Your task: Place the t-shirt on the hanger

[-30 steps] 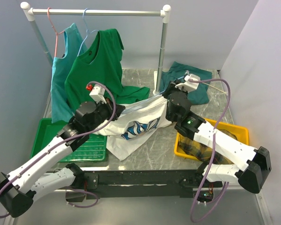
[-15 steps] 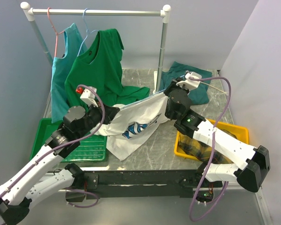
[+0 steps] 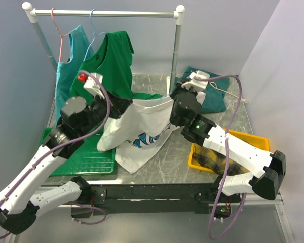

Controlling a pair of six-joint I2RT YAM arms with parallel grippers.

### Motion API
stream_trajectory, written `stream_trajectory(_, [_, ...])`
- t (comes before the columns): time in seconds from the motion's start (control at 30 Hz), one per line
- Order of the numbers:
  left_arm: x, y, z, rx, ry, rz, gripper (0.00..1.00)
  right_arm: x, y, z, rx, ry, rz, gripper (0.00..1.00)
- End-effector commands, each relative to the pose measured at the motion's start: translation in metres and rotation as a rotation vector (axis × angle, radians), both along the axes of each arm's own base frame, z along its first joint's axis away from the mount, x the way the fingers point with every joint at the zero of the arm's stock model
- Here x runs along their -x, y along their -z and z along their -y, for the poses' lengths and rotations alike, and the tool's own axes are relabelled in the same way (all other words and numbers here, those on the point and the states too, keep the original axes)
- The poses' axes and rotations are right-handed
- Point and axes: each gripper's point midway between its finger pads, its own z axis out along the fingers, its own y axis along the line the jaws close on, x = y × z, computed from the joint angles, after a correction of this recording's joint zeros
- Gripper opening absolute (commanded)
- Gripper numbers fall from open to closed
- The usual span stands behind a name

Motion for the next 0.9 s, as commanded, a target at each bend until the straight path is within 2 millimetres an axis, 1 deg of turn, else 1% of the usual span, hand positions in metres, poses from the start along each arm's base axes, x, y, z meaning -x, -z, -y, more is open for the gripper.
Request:
stream_trajectory(0.0, [0.010,-0.071,0.006,0.060,0.071,0.148,0.01,0.007,-0.058,-0.001,-0.031,0.044,0.063,0.00])
stream_trajectory(0.03, [0.009,-0.074,0.006,0.052,0.071,0.153,0.01,0.011,-0.068,-0.011,-0.054,0.012,0.082,0.00])
stream_trajectory(0.07, [0.008,-0.079,0.005,0.049,0.066,0.161,0.01,0.014,-0.072,-0.014,-0.008,0.004,0.080,0.00])
stream_trajectory(0.1, [0.008,-0.089,0.007,0.053,0.074,0.175,0.01,0.018,-0.081,-0.017,-0.035,-0.006,0.109,0.00])
stream_trajectory(0.13, [0.009,-0.093,0.008,0.050,0.083,0.182,0.01,0.022,-0.083,-0.026,-0.029,-0.029,0.114,0.00])
stream_trajectory(0.17, [0.012,-0.100,0.010,0.056,0.098,0.192,0.01,0.023,-0.087,-0.027,-0.018,-0.032,0.115,0.00])
stream_trajectory(0.2, [0.011,-0.099,0.014,0.052,0.114,0.186,0.01,0.023,-0.097,-0.028,-0.018,-0.039,0.114,0.00])
stream_trajectory(0.27, [0.010,-0.101,0.015,0.049,0.116,0.193,0.01,0.019,-0.100,-0.042,-0.013,-0.079,0.107,0.00])
stream_trajectory(0.3, [0.007,-0.101,0.015,0.038,0.108,0.191,0.01,0.021,-0.105,-0.046,-0.004,-0.096,0.099,0.00])
stream_trajectory(0.33, [0.002,-0.100,0.012,0.010,0.079,0.205,0.01,0.024,-0.106,-0.049,-0.005,-0.108,0.101,0.00])
stream_trajectory(0.37, [0.000,-0.105,0.009,-0.001,0.065,0.216,0.01,0.032,-0.107,-0.056,0.011,-0.131,0.102,0.00])
stream_trajectory(0.4, [-0.003,-0.098,0.009,-0.029,0.057,0.198,0.01,0.036,-0.107,-0.057,0.003,-0.138,0.115,0.00])
stream_trajectory(0.43, [-0.003,-0.098,0.008,-0.048,0.060,0.204,0.01,0.041,-0.113,-0.052,-0.001,-0.150,0.127,0.00])
stream_trajectory(0.47, [-0.001,-0.101,0.007,-0.054,0.065,0.213,0.01,0.043,-0.114,-0.052,-0.008,-0.165,0.127,0.00])
stream_trajectory(0.53, [0.000,-0.098,0.004,-0.080,0.062,0.224,0.02,0.047,-0.122,-0.048,0.009,-0.186,0.121,0.00])
stream_trajectory(0.57, [0.000,-0.097,0.004,-0.087,0.062,0.228,0.02,0.048,-0.126,-0.050,0.020,-0.207,0.123,0.00])
stream_trajectory(0.6, [0.002,-0.097,0.004,-0.091,0.070,0.237,0.02,0.051,-0.132,-0.059,0.057,-0.280,0.126,0.00])
stream_trajectory(0.67, [0.010,-0.099,0.007,-0.112,0.118,0.271,0.01,0.058,-0.142,-0.063,0.055,-0.363,0.142,0.00])
stream_trajectory(0.7, [0.016,-0.102,0.004,-0.115,0.127,0.292,0.01,0.062,-0.144,-0.059,0.066,-0.382,0.136,0.00])
stream_trajectory(0.77, [0.020,-0.102,-0.001,-0.135,0.126,0.319,0.01,0.066,-0.147,-0.057,0.093,-0.415,0.136,0.00])
stream_trajectory(0.8, [0.029,-0.107,-0.005,-0.129,0.137,0.350,0.01,0.070,-0.149,-0.051,0.107,-0.426,0.136,0.00])
stream_trajectory(0.87, [0.038,-0.109,-0.005,-0.130,0.166,0.399,0.01,0.073,-0.151,-0.051,0.120,-0.469,0.146,0.00])
